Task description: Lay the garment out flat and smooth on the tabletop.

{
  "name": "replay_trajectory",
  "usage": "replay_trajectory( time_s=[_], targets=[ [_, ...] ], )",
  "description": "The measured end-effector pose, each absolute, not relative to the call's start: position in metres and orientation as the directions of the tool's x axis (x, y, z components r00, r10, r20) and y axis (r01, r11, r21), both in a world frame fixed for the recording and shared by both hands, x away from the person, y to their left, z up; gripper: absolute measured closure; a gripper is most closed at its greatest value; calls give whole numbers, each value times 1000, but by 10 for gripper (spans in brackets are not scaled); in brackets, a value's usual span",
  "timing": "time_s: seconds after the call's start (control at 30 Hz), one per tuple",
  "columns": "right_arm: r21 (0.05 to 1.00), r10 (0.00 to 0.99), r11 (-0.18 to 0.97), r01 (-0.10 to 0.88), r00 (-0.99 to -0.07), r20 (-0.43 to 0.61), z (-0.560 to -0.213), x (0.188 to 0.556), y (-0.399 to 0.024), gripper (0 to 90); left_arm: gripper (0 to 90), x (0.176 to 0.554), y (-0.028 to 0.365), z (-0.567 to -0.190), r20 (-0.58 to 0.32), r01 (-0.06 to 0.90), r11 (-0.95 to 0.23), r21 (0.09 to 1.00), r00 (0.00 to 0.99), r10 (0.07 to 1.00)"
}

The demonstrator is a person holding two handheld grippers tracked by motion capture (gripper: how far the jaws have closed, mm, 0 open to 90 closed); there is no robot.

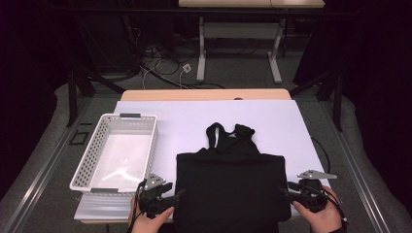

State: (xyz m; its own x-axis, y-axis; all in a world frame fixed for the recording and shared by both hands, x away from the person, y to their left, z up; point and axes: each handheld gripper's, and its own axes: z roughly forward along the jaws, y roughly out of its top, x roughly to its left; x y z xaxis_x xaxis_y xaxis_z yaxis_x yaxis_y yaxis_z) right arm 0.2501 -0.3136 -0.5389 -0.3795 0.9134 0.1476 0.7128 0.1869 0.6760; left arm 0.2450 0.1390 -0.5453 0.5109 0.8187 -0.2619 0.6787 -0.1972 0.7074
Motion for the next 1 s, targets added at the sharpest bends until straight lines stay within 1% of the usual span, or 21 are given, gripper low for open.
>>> replay_trajectory(
  time_s=[0.23, 0.27, 0.33, 0.4, 0.47, 0.57, 0.63, 0.67, 0.7, 0.8, 0.83, 0.87, 1.0],
  targets=[
    [638, 913, 194, 745, -375, 159, -546, 247, -319, 544, 467, 242, 137, -557, -265, 718, -224, 659, 501, 824],
    [631, 913, 193, 751, -374, 165, -547, 246, -319, 553, 471, 241, 136, -558, -258, 711, -224, 667, 502, 825],
    [633, 912, 202, 747, -378, 156, -548, 246, -319, 576, 473, 240, 134, -558, -247, 704, -234, 670, 510, 824],
    [629, 907, 200, 751, -385, 172, -547, 246, -318, 624, 476, 239, 133, -558, -259, 711, -233, 664, 510, 820],
    [624, 900, 200, 755, -393, 187, -548, 245, -315, 689, 535, 239, 132, -557, -263, 716, -234, 658, 509, 820],
    [618, 897, 226, 753, -409, 170, -548, 246, -309, 770, 629, 240, 132, -557, -277, 730, -230, 643, 502, 819],
    [614, 897, 234, 754, -411, 162, -548, 247, -309, 814, 681, 240, 132, -556, -281, 738, -219, 638, 488, 826],
    [601, 896, 230, 765, -408, 177, -547, 247, -309, 837, 703, 241, 133, -556, -287, 743, -216, 634, 485, 826],
    [594, 892, 213, 776, -403, 206, -547, 247, -310, 848, 728, 241, 133, -556, -289, 745, -216, 631, 484, 826],
    [580, 888, 211, 787, -403, 223, -547, 247, -312, 864, 793, 241, 133, -556, -265, 740, -234, 631, 489, 831],
    [575, 886, 215, 790, -405, 224, -546, 247, -313, 866, 811, 242, 134, -556, -280, 749, -231, 621, 487, 827],
    [573, 886, 222, 789, -408, 218, -545, 247, -314, 867, 848, 242, 134, -556, -296, 757, -223, 614, 483, 824],
    [570, 882, 218, 792, -410, 233, -537, 244, -318, 872, 870, 242, 135, -552, -304, 771, -235, 592, 484, 821]
  ],
)
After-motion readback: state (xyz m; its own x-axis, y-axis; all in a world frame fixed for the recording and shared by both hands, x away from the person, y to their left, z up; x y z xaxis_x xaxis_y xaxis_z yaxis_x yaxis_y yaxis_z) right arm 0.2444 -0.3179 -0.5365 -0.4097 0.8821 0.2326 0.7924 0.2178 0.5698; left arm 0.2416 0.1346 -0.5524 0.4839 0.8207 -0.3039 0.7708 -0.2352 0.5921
